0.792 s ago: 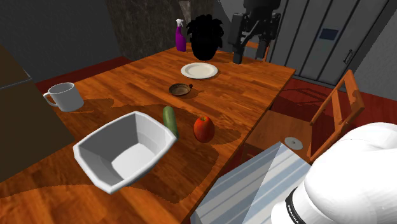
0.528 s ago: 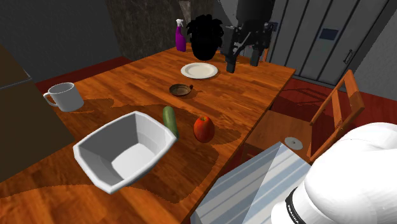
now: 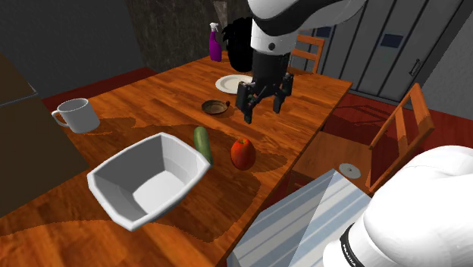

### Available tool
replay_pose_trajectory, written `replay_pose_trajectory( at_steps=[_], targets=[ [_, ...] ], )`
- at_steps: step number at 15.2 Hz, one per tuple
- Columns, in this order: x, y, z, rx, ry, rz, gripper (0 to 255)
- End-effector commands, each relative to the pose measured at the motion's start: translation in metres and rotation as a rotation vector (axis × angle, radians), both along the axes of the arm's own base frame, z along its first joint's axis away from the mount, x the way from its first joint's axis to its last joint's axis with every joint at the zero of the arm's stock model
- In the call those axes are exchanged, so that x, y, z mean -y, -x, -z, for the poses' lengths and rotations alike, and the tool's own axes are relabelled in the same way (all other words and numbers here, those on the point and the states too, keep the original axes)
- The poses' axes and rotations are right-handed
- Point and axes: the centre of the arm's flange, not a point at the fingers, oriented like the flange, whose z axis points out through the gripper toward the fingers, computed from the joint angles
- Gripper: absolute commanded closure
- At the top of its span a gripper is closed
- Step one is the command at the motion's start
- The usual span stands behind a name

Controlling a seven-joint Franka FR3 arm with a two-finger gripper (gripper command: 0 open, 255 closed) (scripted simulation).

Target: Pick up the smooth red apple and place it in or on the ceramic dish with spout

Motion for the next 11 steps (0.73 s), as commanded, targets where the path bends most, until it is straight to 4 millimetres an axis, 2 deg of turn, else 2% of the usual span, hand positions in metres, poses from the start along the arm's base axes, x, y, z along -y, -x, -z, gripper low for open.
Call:
replay_pose_trajectory(
  at_steps=[1,6,11],
  targets=[
    [-0.009,-0.004,0.021,0.015,0.007,0.017,0],
    [-0.035,-0.020,0.079,0.042,0.026,0.053,0],
    [-0.035,-0.022,0.105,0.042,0.026,0.053,0]
  ],
)
